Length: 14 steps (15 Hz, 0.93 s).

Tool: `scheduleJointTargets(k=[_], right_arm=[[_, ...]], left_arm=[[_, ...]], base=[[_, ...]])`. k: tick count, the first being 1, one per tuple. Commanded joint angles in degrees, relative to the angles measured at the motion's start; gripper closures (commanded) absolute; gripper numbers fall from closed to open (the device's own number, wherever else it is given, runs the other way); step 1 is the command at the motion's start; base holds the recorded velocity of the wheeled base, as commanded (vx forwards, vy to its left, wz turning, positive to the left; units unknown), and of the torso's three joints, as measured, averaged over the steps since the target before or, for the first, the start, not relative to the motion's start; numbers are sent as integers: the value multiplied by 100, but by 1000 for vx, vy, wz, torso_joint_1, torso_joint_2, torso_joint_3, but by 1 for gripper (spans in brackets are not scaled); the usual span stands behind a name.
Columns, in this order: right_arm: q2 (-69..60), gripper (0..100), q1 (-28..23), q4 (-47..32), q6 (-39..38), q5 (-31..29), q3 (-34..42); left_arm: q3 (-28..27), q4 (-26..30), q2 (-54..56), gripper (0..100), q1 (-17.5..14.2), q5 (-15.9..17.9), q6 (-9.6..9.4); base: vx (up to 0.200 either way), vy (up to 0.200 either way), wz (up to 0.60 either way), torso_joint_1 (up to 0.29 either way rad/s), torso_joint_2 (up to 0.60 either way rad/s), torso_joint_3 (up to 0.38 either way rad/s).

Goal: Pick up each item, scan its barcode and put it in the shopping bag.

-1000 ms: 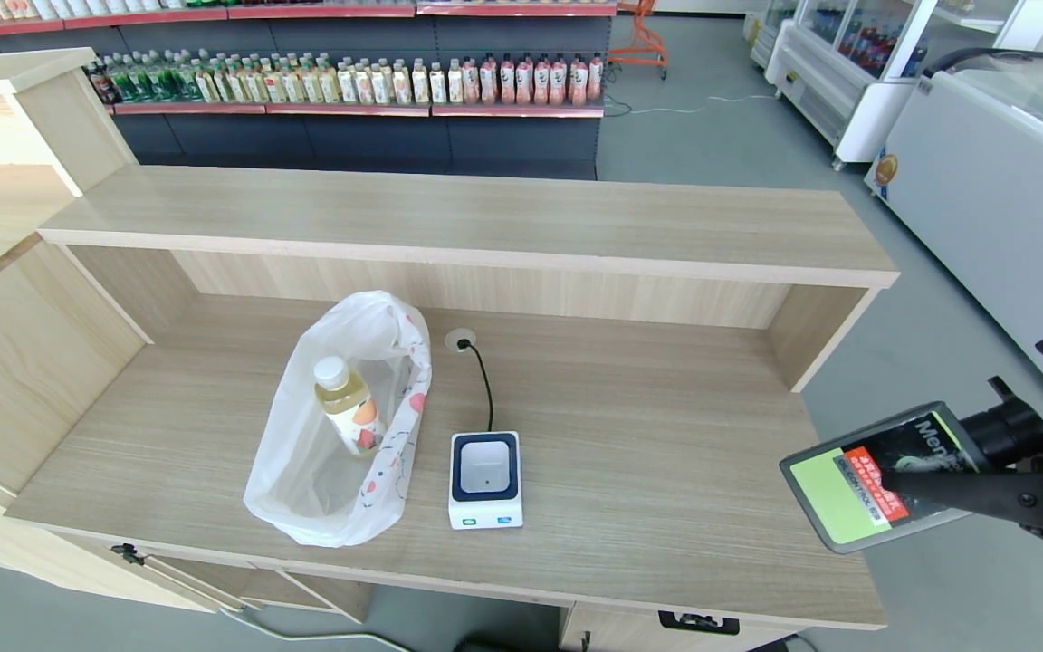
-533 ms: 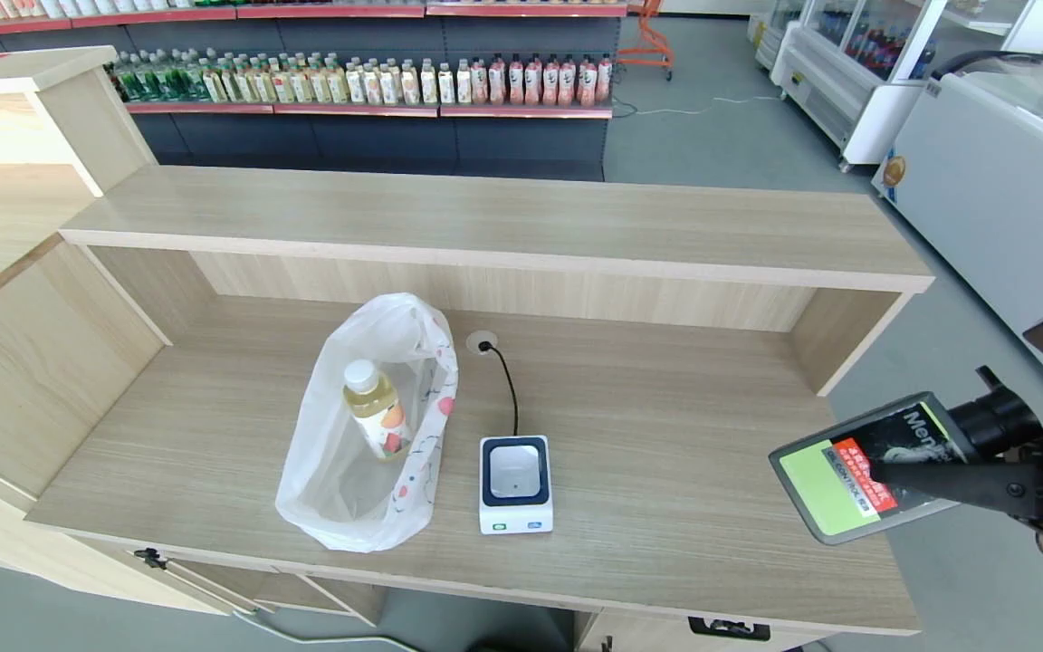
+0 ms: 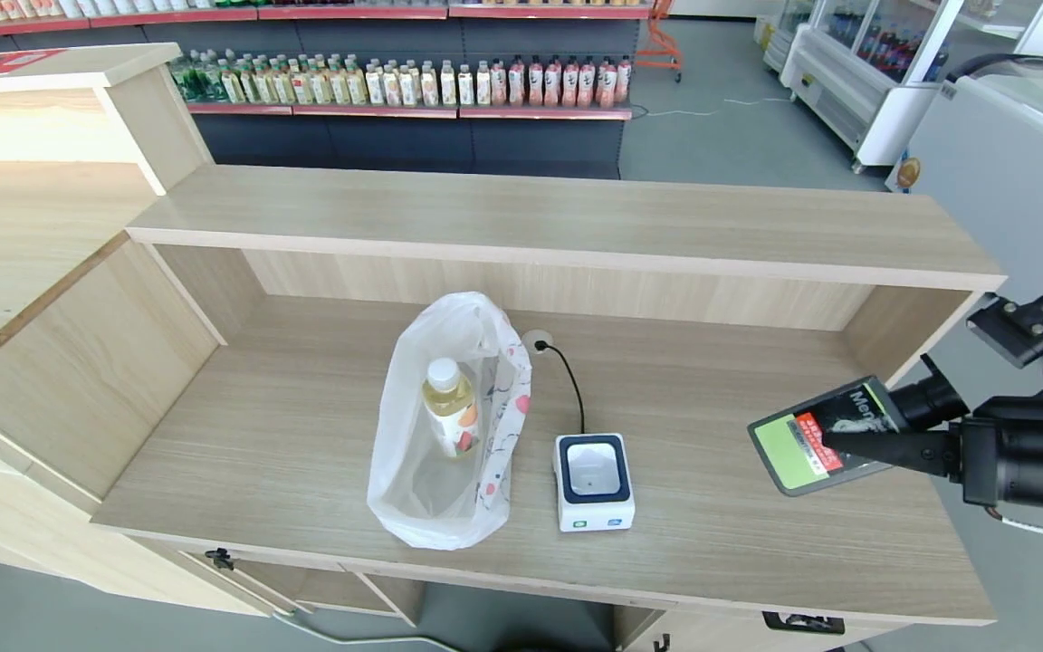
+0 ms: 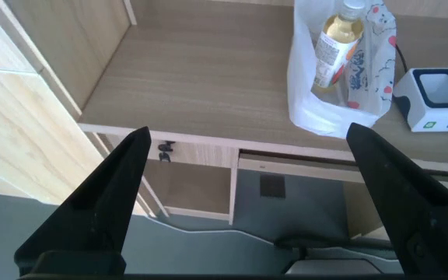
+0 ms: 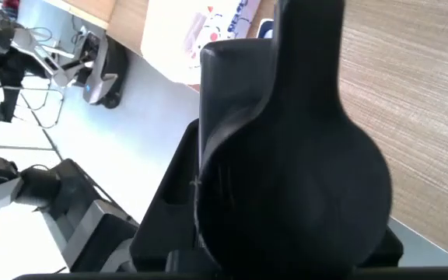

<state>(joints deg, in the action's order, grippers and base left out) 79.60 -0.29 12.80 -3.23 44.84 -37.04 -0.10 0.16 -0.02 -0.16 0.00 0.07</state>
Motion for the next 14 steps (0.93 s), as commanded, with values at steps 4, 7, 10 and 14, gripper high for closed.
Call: scheduleJointTargets(k=[4,7,10,14], right_arm=[[1584,100,354,821,42,-907,30],[2103,100,434,1330,112,-1038,12],[2384,100,653,1603,51,-1021,-5],[2718,100,855,1928,42,-1021,-23]], left_arm=[[1,2,2,0,-2,0,1],[1,2,2,0,-2,0,1],[1,2,2,0,-2,0,-7],[1,2,2,0,-2,0,-7]], base=[[0,0,0,0,0,0],[0,0,0,0,0,0],[0,0,0,0,0,0],[0,0,0,0,0,0]])
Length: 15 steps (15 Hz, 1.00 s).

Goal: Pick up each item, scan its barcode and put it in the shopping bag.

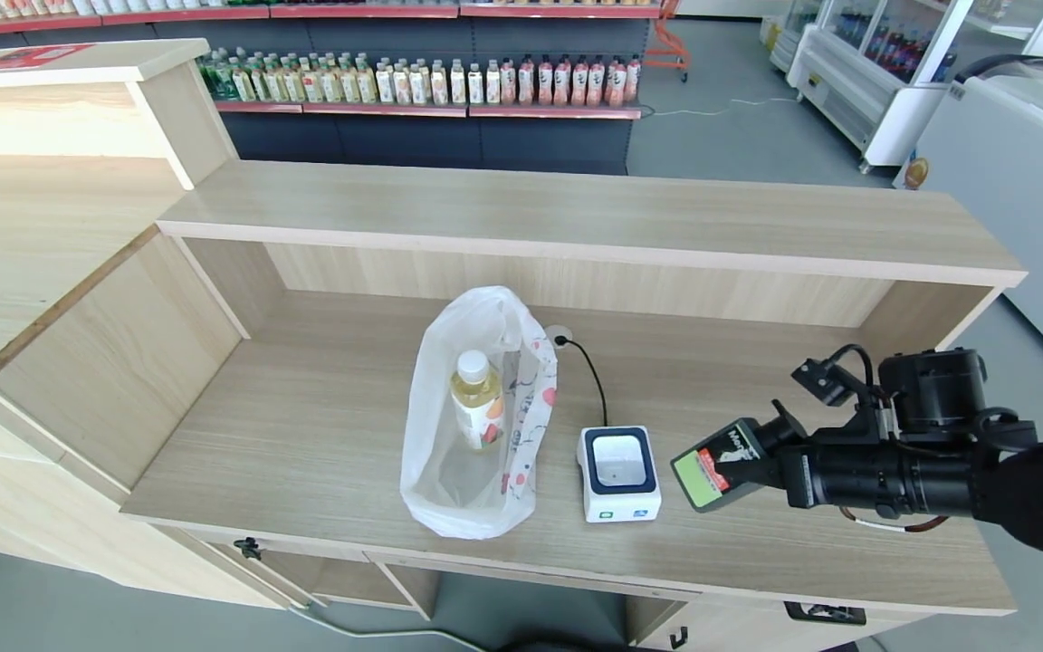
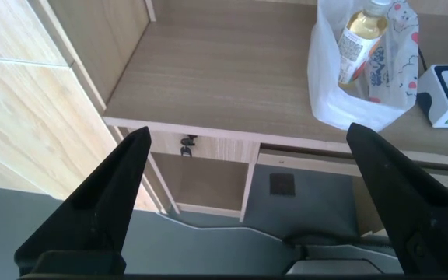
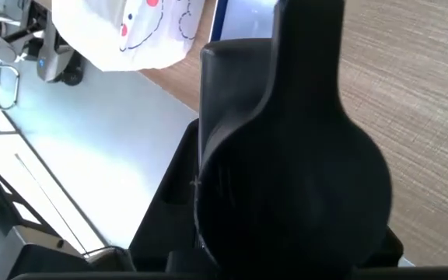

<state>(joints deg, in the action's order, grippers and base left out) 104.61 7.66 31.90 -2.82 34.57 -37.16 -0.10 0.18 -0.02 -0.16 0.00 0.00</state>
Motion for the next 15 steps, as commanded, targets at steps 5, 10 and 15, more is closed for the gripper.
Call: scheduleJointTargets(k=[5,10,15], right_arm=[[508,100,351,765,-553,-3,-11],[860,100,535,1275,-659,-30,-11],[1167,100,544,1740,-641,-38,15]], left_arm=[[1,-1,2,0,-2,0,-9],[1,-1,2,0,-2,0,-18],[1,-1,2,0,-2,0,-18]], base=[[0,0,0,0,0,0],[0,0,0,0,0,0],[0,0,0,0,0,0]])
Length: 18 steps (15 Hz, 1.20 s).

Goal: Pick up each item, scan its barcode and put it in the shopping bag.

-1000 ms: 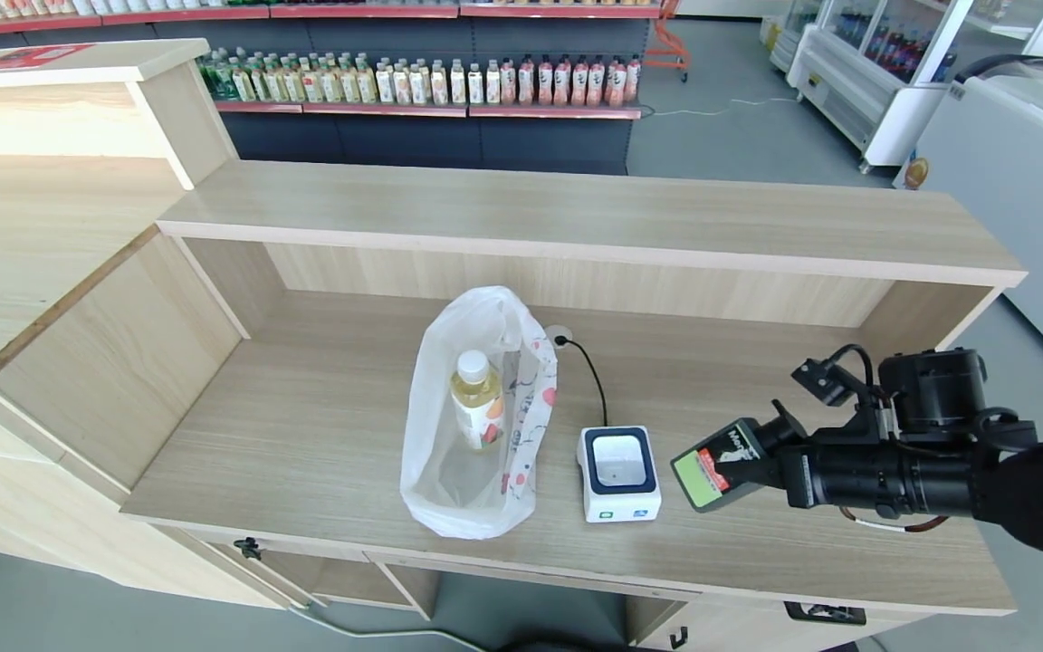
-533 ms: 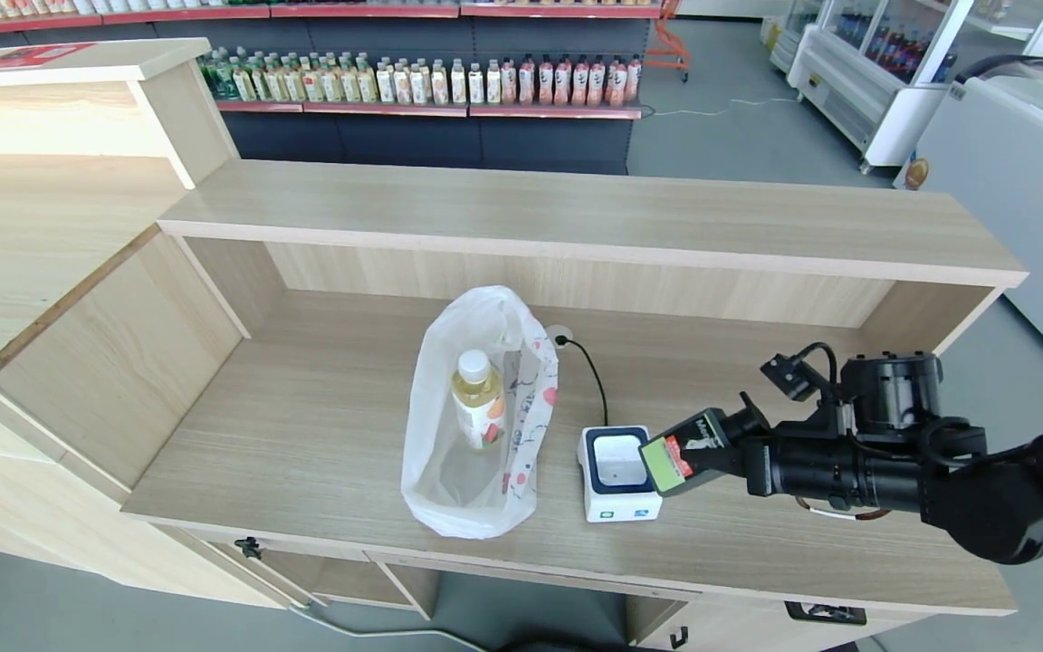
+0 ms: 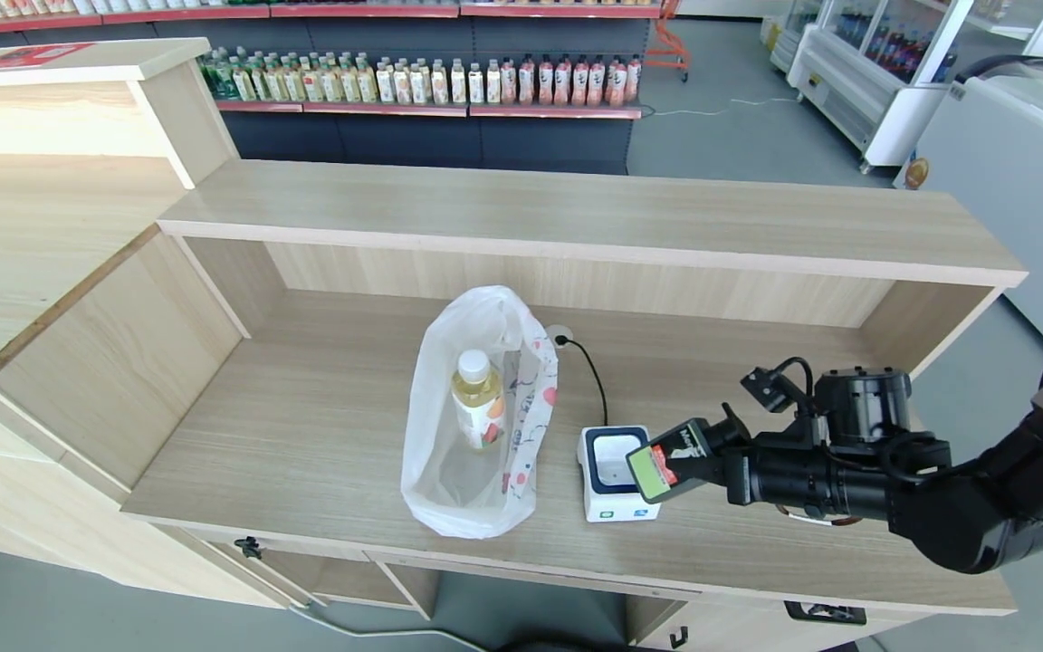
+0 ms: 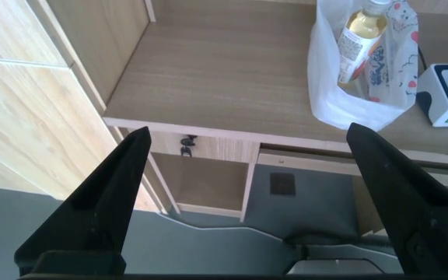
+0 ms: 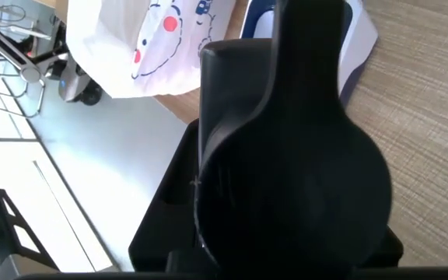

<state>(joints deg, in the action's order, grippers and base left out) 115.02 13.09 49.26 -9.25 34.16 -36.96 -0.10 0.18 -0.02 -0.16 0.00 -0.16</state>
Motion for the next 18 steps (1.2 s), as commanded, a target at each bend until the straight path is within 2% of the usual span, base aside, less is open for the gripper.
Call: scheduleJointTargets(k=[1,8,13,15,18], right_arm=[[152,100,0,13,2,3,-13],[627,100,106,514,-15,3,-233],[935,100,167,514,-24,-6,-558],[1075,100,255,585,-50,-234,-575],[1260,100,501,1138,-551,-366,-646]], left_arm=[[1,-1,2,0,-2,0,-2],[1,-1,2,0,-2,0,-2],[1,-1,2,0,-2,0,7],[1,-1,2,0,-2,0,7],[1,-1,2,0,-2,0,7]], base=[[0,0,0,0,0,0],[0,0,0,0,0,0],[0,0,0,0,0,0],[0,0,0,0,0,0],[0,0,0,0,0,0]])
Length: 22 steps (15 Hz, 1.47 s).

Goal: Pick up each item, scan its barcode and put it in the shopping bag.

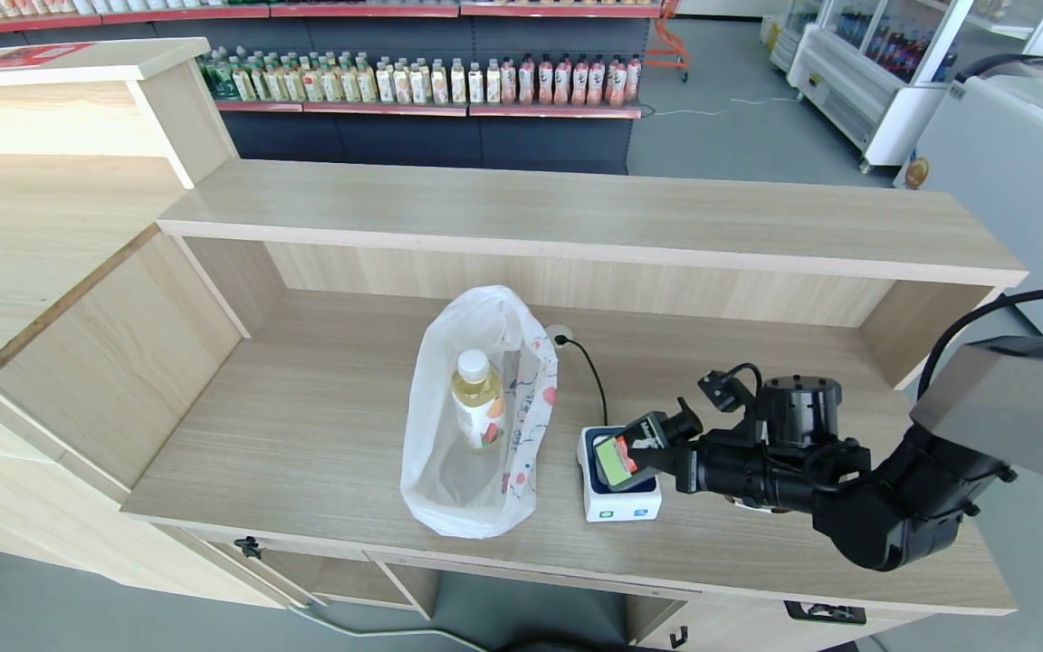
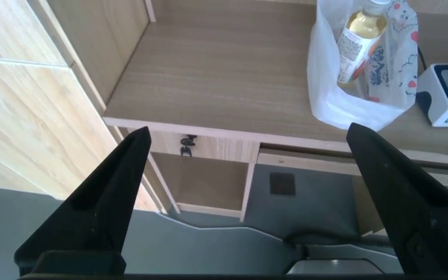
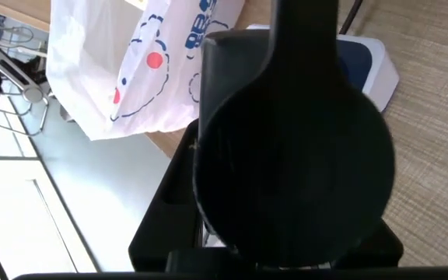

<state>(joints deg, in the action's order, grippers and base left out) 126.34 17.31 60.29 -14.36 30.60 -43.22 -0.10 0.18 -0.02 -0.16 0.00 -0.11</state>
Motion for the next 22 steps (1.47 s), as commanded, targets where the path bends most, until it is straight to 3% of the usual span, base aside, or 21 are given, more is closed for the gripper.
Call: scheduleJointTargets(k=[1,10,13,16,22], right_arm=[[154,100,123,61,-49,-72,-55],[-479,100,106,88,-32,-124,147],[-1622,100,123,61,733,-116,349],[-1833,100,0,70,1181,-116,639],[-1771,100,-52,88,1304,-124,806]], left_arm=[[1,-1,2,0,-2,0,2],[1,-1,2,0,-2,0,2],[1,-1,2,0,-2,0,11],[1,-1,2,0,-2,0,11],[1,-1,2,0,-2,0,-7]], base=[[0,0,0,0,0,0],[0,0,0,0,0,0],[0,0,0,0,0,0],[0,0,0,0,0,0],[0,200,0,-3,2,4]])
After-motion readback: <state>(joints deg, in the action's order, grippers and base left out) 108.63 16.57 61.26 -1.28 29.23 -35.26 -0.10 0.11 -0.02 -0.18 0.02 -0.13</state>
